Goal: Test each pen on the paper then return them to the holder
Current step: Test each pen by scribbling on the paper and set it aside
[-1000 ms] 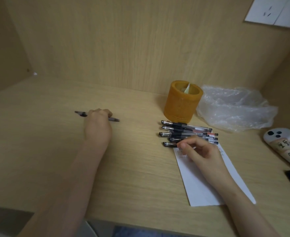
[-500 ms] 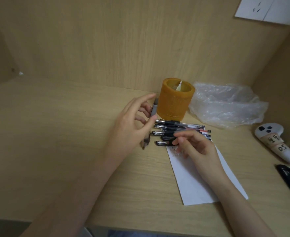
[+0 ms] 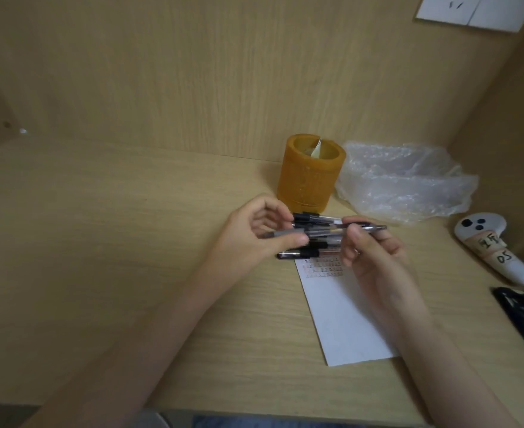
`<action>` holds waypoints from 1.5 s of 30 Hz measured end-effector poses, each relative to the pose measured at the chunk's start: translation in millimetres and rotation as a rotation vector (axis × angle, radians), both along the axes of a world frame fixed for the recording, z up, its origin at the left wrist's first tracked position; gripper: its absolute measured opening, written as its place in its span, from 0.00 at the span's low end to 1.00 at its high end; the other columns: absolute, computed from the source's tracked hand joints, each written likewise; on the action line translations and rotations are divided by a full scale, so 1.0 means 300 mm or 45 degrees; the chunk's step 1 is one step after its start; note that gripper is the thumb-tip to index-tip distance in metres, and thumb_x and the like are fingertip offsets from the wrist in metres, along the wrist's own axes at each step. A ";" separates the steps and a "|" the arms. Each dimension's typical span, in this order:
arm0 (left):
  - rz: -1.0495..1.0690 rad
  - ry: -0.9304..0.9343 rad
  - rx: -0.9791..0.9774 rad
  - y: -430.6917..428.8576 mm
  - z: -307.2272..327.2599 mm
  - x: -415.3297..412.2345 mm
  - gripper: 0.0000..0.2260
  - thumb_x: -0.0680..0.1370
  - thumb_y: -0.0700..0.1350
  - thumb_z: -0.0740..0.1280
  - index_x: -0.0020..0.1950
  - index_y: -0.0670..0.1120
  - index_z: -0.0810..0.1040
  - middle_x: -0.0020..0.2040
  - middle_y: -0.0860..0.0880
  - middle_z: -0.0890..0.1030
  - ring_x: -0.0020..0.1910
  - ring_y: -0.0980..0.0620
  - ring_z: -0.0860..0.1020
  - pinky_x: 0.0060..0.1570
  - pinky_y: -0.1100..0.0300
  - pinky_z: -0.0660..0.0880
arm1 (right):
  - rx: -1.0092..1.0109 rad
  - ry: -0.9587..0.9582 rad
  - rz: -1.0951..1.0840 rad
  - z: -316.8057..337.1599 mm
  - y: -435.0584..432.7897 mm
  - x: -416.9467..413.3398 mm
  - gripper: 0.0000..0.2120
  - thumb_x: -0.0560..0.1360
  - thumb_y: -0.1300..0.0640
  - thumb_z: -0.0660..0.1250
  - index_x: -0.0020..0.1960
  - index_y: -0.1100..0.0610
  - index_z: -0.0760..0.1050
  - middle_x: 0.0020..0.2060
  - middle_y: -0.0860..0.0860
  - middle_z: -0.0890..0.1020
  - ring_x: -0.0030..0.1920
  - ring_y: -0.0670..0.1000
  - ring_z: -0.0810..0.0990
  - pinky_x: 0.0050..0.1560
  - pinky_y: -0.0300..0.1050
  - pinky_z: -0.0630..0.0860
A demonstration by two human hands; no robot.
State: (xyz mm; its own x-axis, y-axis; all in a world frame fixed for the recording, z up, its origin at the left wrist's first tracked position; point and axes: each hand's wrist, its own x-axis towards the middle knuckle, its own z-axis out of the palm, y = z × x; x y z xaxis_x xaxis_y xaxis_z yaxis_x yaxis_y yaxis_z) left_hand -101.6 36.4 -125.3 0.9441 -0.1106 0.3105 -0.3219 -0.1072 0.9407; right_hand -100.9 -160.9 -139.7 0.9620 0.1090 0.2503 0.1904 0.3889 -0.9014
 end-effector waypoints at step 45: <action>-0.263 -0.364 0.930 -0.038 -0.122 0.012 0.10 0.71 0.59 0.65 0.48 0.58 0.81 0.50 0.62 0.76 0.52 0.63 0.73 0.54 0.62 0.71 | -0.181 0.236 -0.480 0.009 -0.044 0.007 0.17 0.73 0.60 0.70 0.32 0.55 0.66 0.19 0.47 0.67 0.20 0.46 0.62 0.19 0.37 0.58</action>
State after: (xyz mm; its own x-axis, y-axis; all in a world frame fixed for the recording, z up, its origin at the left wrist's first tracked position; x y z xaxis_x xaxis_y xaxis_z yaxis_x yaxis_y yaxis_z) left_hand -98.1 25.0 -161.9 0.7773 -0.5423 0.3189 -0.6200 -0.5743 0.5346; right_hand -98.8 -174.2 -137.0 0.9684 -0.2371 0.0775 0.1251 0.1929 -0.9732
